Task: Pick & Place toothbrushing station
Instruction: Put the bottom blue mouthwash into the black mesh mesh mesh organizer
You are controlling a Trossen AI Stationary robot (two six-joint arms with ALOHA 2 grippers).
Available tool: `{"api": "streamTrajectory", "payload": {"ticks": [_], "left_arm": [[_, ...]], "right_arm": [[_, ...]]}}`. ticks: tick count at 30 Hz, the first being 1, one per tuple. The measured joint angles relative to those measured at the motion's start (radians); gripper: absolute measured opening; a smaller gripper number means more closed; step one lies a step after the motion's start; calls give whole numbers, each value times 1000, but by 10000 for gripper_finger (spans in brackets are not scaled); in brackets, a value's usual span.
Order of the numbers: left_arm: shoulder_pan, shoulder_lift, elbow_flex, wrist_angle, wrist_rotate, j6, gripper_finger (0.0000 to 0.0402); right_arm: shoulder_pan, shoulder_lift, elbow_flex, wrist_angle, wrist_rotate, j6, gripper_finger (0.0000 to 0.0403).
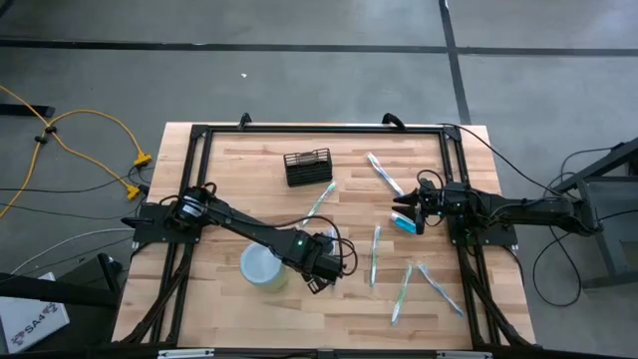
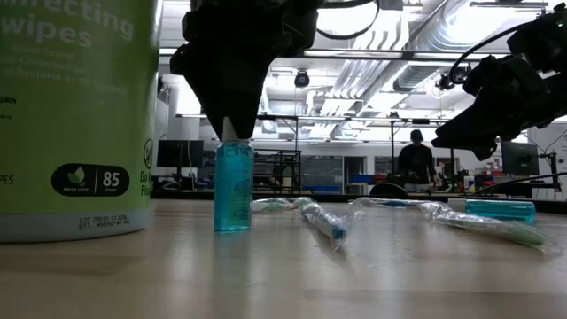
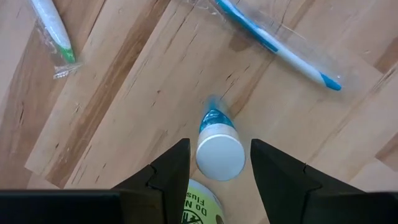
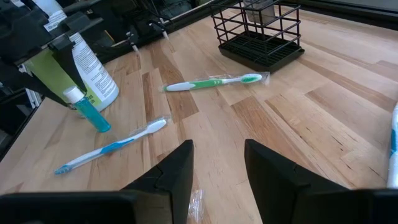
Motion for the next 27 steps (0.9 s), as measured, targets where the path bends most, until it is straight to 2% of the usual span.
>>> {"api": "streamTrajectory", "payload": {"ticks": [27], "left_arm": [[8, 0, -22, 9, 34, -53, 161]], "right_arm": [[0, 0, 0, 0, 0, 0, 135]]}}
